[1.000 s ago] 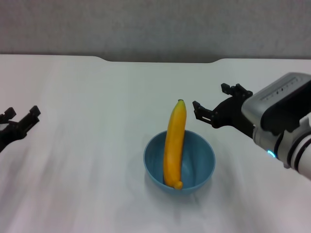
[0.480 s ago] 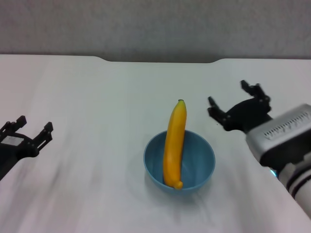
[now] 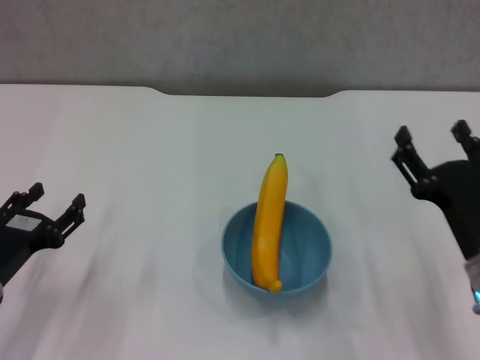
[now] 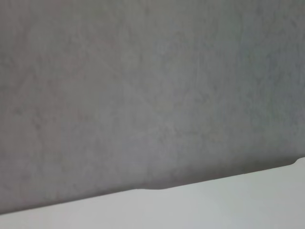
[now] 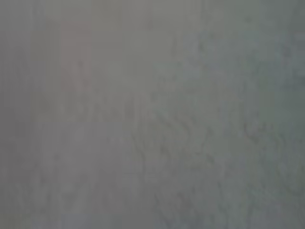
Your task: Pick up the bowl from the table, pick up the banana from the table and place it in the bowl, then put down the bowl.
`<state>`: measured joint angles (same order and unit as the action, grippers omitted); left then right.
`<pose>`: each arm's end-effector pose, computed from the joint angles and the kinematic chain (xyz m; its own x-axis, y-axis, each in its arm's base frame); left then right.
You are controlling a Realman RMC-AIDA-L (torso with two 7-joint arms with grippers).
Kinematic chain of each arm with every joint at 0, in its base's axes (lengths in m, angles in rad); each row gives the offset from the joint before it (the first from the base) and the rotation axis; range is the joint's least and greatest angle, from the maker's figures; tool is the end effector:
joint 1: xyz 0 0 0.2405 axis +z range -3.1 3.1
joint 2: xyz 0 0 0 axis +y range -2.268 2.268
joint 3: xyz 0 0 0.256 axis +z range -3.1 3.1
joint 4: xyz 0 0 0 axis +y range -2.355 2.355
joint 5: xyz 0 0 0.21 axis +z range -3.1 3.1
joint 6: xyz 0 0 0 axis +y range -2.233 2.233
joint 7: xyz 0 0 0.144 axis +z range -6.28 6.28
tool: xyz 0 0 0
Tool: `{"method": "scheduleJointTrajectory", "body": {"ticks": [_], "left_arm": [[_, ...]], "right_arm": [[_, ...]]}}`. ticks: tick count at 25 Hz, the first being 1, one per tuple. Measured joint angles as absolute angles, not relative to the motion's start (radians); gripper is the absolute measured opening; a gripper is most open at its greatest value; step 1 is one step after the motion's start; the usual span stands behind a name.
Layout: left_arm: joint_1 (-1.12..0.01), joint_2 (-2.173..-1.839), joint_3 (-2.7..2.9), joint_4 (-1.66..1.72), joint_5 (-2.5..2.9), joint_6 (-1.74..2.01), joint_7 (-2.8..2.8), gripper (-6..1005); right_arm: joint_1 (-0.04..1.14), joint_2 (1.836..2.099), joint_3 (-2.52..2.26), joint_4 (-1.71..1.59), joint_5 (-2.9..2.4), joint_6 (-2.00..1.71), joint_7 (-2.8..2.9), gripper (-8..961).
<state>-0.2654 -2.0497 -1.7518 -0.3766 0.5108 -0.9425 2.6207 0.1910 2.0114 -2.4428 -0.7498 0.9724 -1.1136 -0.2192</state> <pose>-0.3582 0.3148 -0.0038 0.7539 0.1497 0.6397 0.6492 -0.3196 -0.6902 0.2682 0.2922 -0.0368 0.6685 0.1357 -0.7313 -0.7092 -0.1798 -0.6817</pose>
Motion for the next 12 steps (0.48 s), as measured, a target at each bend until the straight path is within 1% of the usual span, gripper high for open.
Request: {"method": "scheduleJointTrajectory", "body": {"ticks": [5,12], "left_arm": [[-0.283,-2.046,-1.752,-0.342,0.508,-0.942,2.614,775],[-0.300,-2.049,-1.754,-0.321,0.498,-0.932,2.608,770]], "right_arm": [[0.205,2.011,-2.448,-0.625,0.937,-1.164,-0.067,883],[0.226,2.014,-2.474,-0.576,0.939,-1.053,-0.069,883]]}}
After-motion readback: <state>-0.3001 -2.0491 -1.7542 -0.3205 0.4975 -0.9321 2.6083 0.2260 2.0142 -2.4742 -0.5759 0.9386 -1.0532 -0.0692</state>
